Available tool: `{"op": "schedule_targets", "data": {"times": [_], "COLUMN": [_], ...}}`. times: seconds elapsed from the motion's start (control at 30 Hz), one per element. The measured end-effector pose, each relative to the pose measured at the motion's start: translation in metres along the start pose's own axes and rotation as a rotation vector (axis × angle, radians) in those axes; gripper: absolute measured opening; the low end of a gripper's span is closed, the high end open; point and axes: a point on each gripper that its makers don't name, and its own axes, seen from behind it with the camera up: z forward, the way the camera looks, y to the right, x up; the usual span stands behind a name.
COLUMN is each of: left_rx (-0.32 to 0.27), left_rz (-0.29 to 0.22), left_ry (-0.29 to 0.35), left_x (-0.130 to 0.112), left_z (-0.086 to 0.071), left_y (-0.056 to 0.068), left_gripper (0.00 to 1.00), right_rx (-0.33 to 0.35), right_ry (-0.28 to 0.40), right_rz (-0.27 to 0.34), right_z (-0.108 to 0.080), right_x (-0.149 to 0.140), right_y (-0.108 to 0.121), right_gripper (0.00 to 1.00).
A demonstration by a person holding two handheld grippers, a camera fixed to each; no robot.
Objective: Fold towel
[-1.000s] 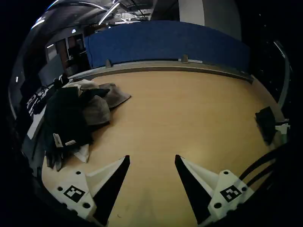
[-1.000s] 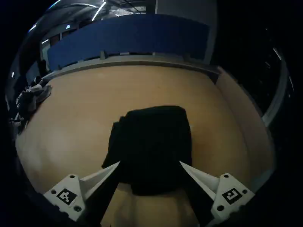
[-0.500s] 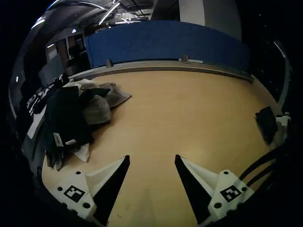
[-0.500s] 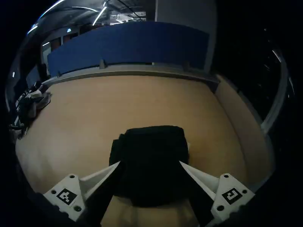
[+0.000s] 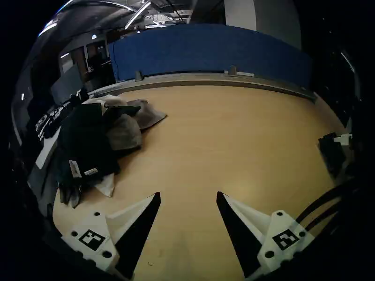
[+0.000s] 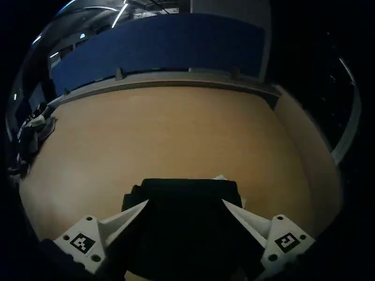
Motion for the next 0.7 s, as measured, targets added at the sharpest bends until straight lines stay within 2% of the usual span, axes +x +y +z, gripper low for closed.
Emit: {"op": "schedule_targets", "data": {"times": [0.17,0.3,0.5,0.7], "left_rx": [0.003,0.004,-0.001,-0.008], "left_rz": [-0.006,-0.005,-0.006,-0.008], "left_ry": [0.000,0.002,0.008,0.013], "left_x": [0.000,0.003,0.006,0.008], "left_z": [0.000,0.000,0.001,0.000], "left_y": [-0.003,-0.004,-0.004,-0.003], "left_gripper": [0.88,0.88,0.88,0.88], "right_rx": [0.000,0.002,0.003,-0.009], "right_ry": [-0.005,0.011,0.064,0.093], "right_rz": [-0.010,-0.001,0.012,0.016], "right_z": [0.001,-0.007,-0.037,-0.065], "right_x": [-0.002,0.003,0.010,0.005], "right_y": [-0.001,-0.002,-0.011,-0.016], "right_gripper": [1.00,1.00,1.00,1.00]}}
